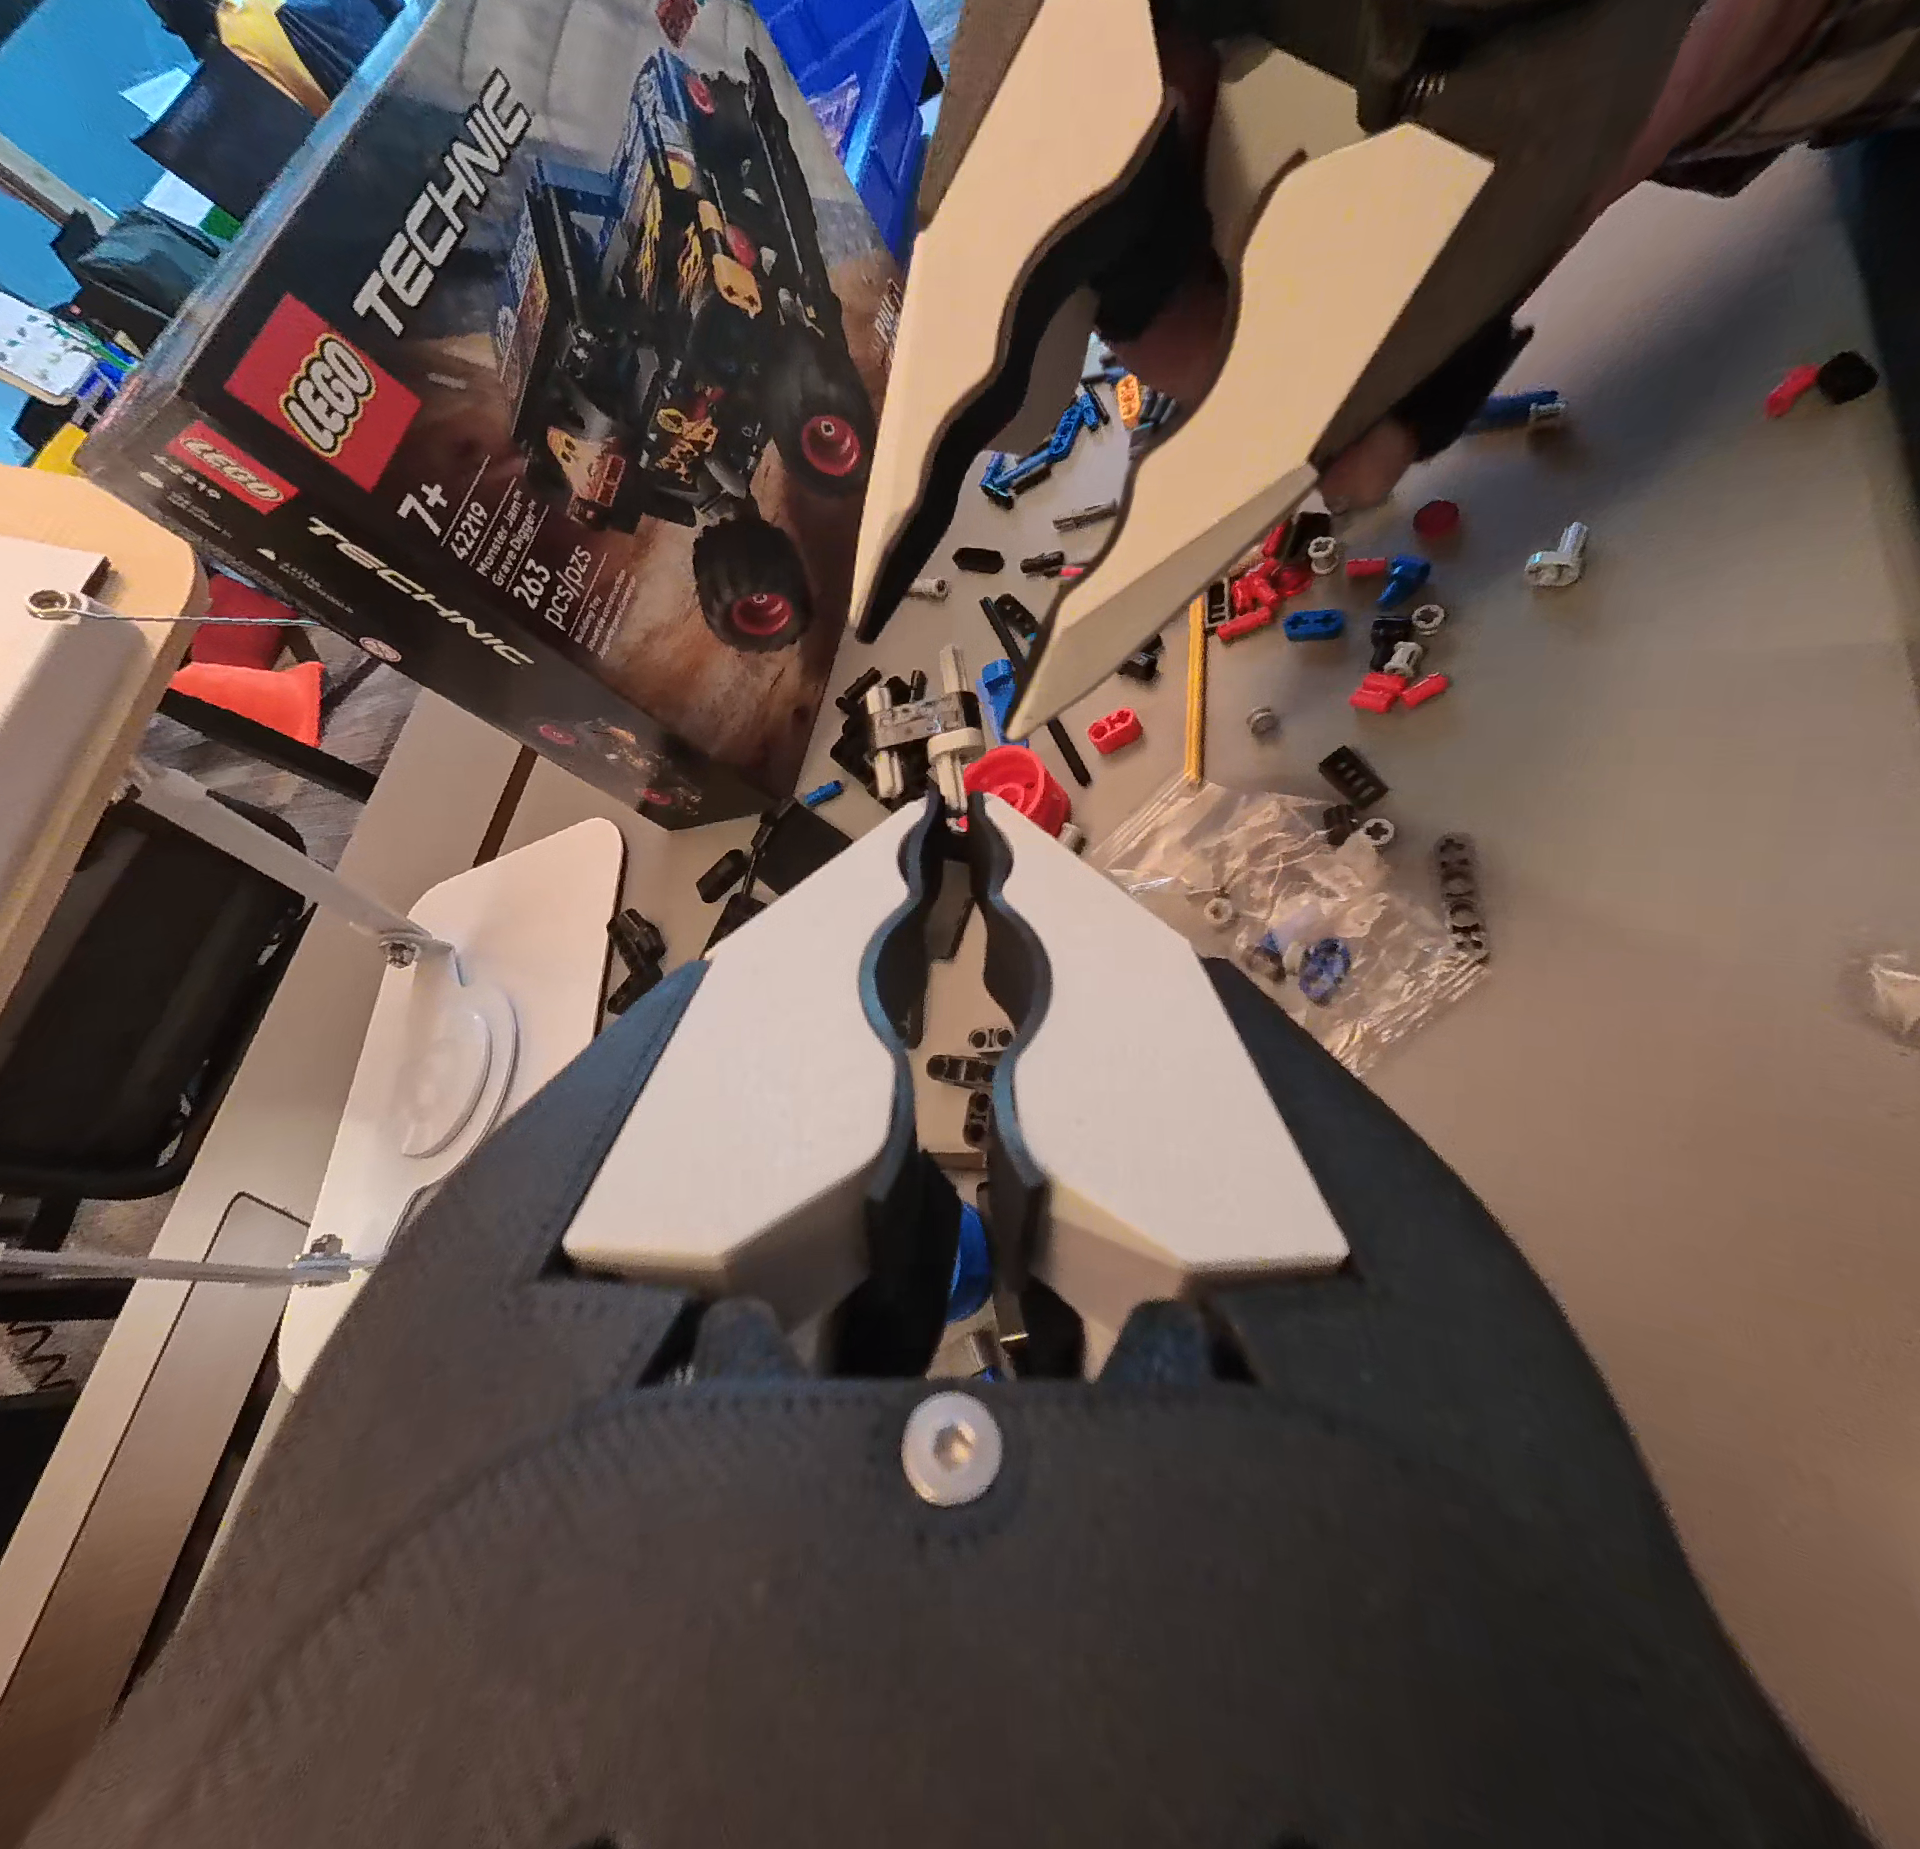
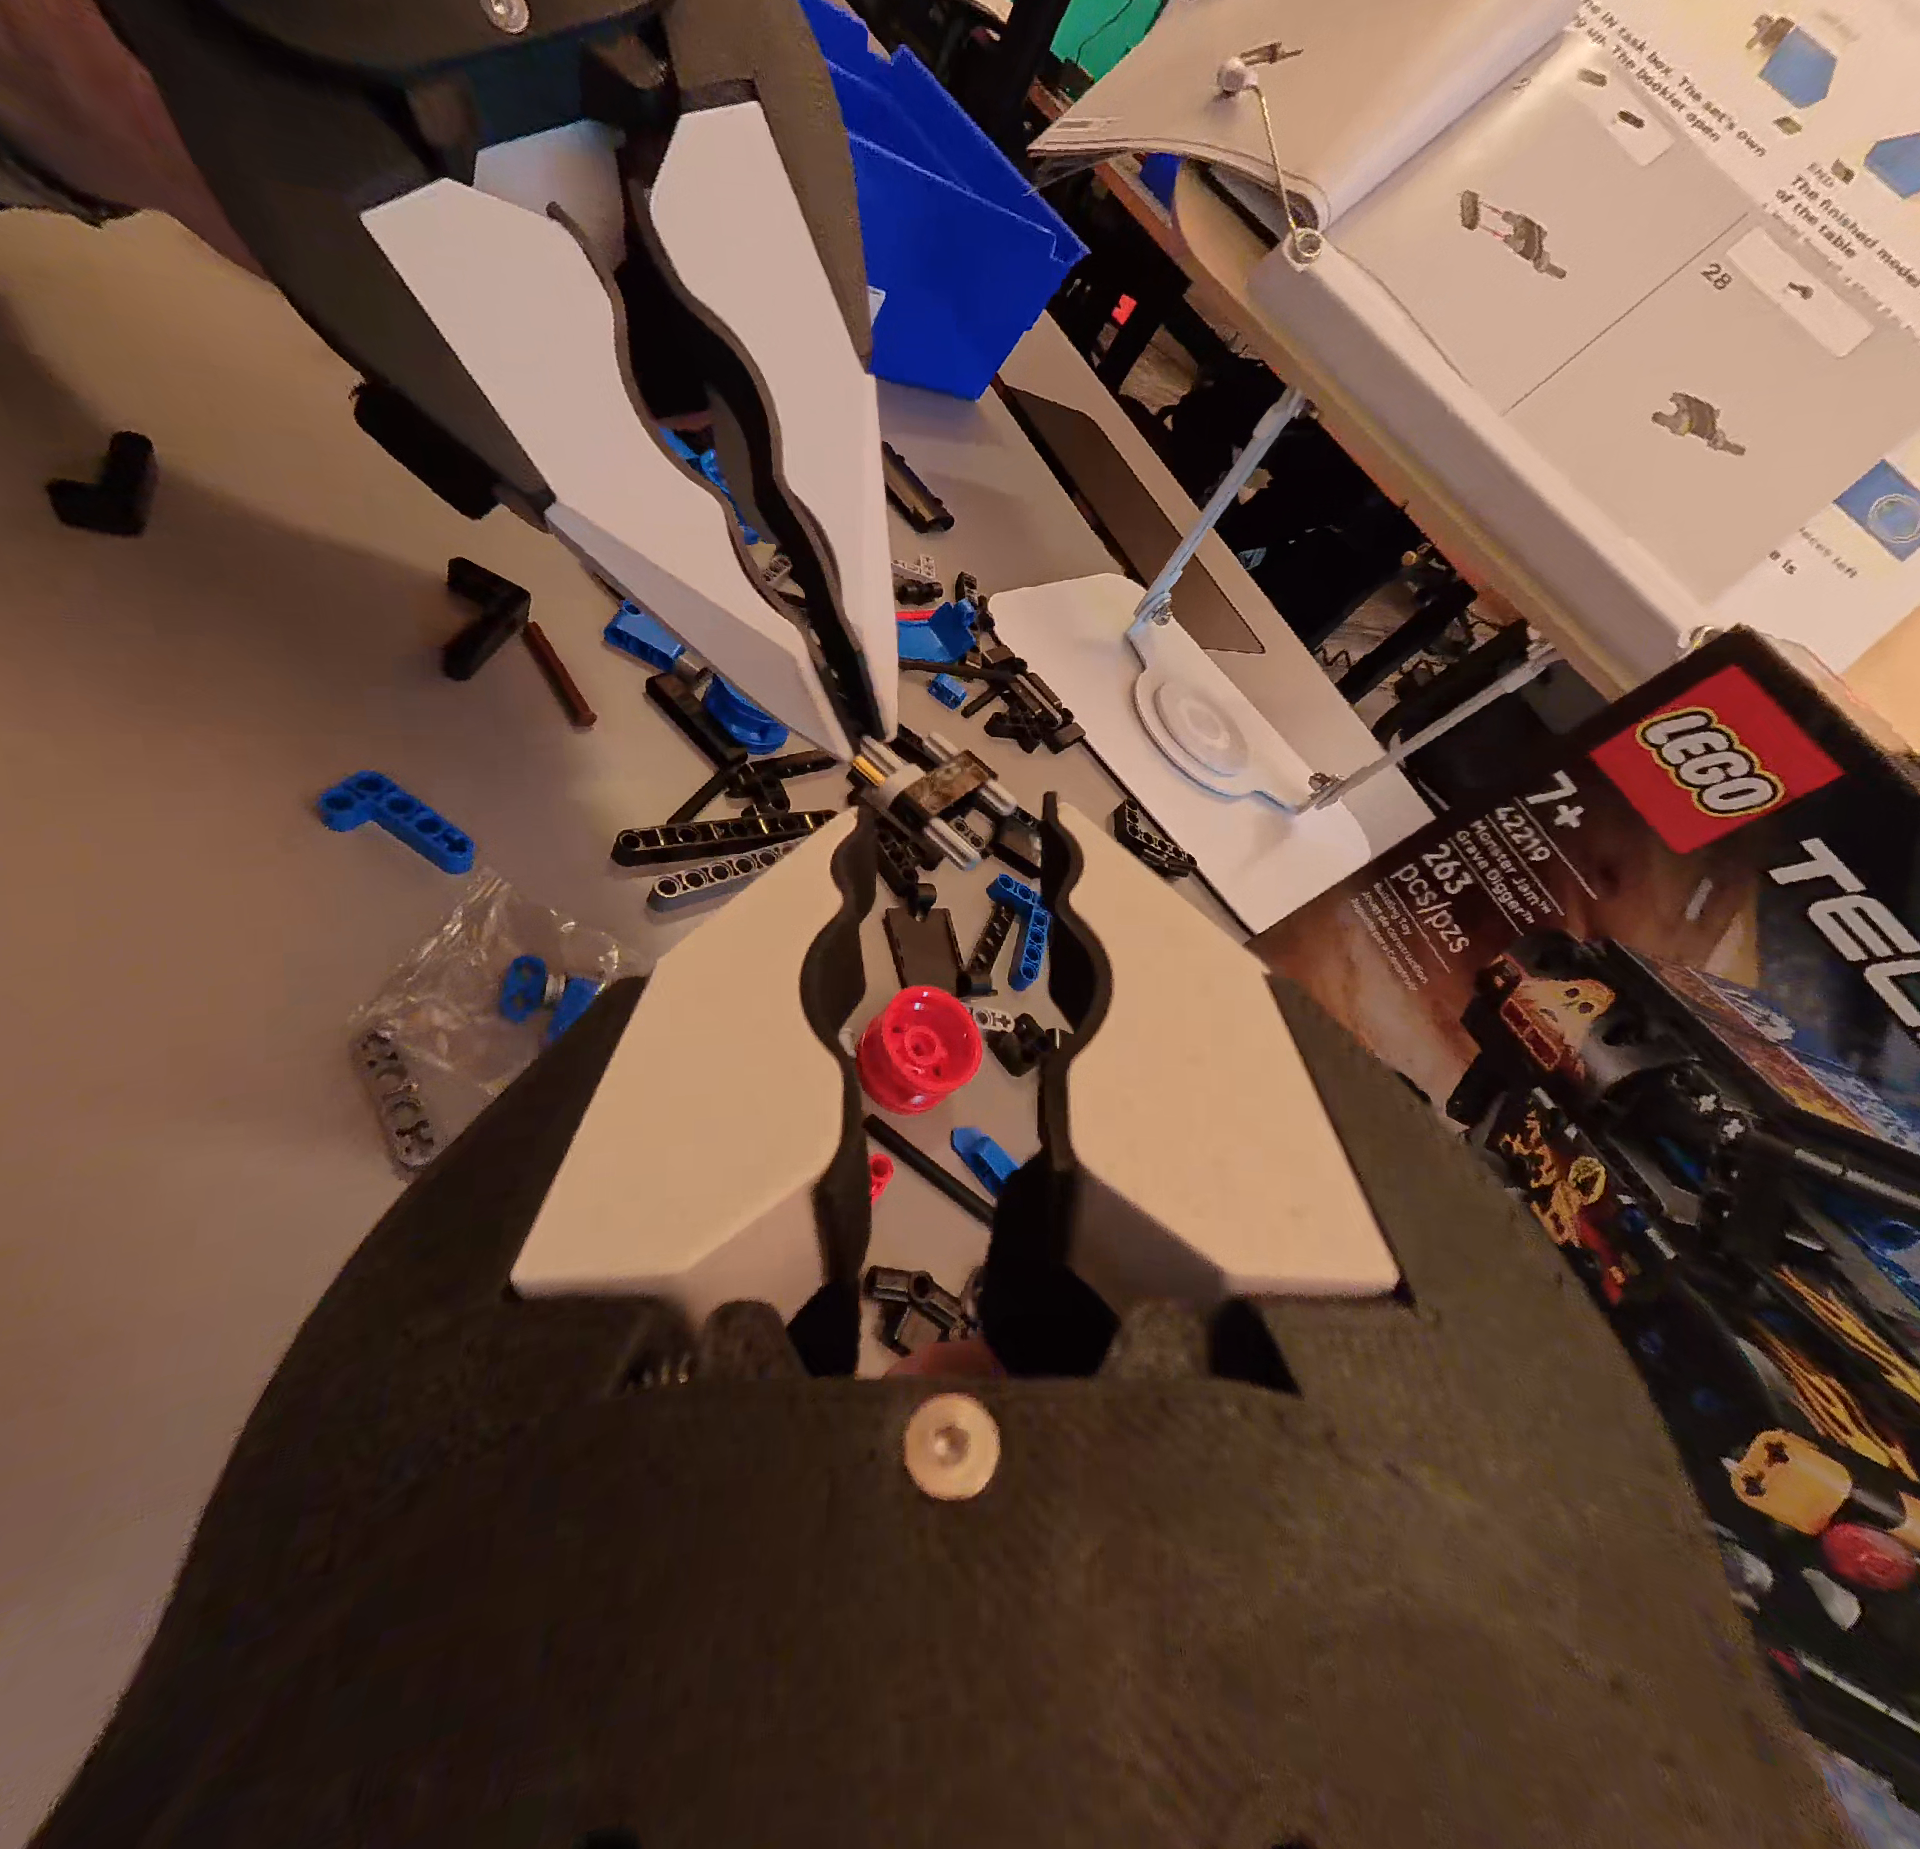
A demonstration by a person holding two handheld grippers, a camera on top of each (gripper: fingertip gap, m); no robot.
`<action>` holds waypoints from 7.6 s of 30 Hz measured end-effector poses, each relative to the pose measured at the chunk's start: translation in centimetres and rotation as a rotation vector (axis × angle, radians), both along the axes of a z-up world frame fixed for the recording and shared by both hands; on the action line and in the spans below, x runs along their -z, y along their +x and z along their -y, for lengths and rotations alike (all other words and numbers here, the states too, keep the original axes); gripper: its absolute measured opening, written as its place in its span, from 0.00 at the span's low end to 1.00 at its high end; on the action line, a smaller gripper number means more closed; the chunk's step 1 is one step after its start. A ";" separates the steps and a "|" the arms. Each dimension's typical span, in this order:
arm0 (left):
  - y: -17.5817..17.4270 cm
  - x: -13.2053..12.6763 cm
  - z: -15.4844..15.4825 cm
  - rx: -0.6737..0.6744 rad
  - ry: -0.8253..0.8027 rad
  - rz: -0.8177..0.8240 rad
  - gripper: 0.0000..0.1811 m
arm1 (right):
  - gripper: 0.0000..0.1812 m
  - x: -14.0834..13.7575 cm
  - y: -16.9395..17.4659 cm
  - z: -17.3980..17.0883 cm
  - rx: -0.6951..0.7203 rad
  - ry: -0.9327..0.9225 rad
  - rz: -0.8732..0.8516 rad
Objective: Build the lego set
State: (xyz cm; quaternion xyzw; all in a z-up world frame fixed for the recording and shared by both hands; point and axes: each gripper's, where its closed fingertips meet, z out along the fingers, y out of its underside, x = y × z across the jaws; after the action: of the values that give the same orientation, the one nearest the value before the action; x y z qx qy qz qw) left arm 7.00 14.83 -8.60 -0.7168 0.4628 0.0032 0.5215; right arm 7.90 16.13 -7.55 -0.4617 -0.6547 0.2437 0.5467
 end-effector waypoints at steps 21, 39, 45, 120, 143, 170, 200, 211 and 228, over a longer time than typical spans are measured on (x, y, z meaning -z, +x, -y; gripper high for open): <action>0.4 0.1 0.3 0.015 -0.015 0.001 0.01 | 0.10 1.3 -0.5 -0.2 0.049 0.329 0.089; 0.8 -0.4 0.4 0.011 -0.084 0.136 0.03 | 0.04 0.7 -0.6 0.4 0.047 0.413 0.078; 0.7 -0.8 0.0 -0.010 -0.059 0.154 0.01 | 0.06 0.2 -0.4 0.1 0.063 0.361 0.047; 1.8 0.4 0.9 0.088 -0.147 0.222 0.21 | 0.01 1.2 1.4 1.6 -0.069 0.242 0.109; 3.2 -2.0 2.4 0.223 -0.087 0.344 0.10 | 0.02 -1.8 1.9 4.4 -0.286 -0.139 -0.090; 5.6 -4.0 7.0 0.478 -0.087 0.359 0.03 | 0.03 -2.8 4.0 9.1 -0.672 -0.646 -0.069; 5.4 3.9 7.7 0.356 -0.370 0.129 0.03 | 0.02 1.1 4.8 7.4 -0.435 -0.630 0.129; 6.2 8.8 9.3 0.375 -0.477 -0.030 0.04 | 0.02 3.3 6.4 7.7 -0.356 -0.610 0.215; 6.7 -0.9 5.4 0.173 -0.168 0.395 0.12 | 0.02 -1.5 4.0 6.7 -0.223 -0.912 -0.145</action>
State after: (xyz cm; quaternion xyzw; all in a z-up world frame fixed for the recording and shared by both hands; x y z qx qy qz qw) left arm 13.70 9.47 -7.70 -0.7019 0.4101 -0.2207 0.5389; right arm 11.92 9.47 -6.01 -0.5632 -0.4869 0.5950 0.3029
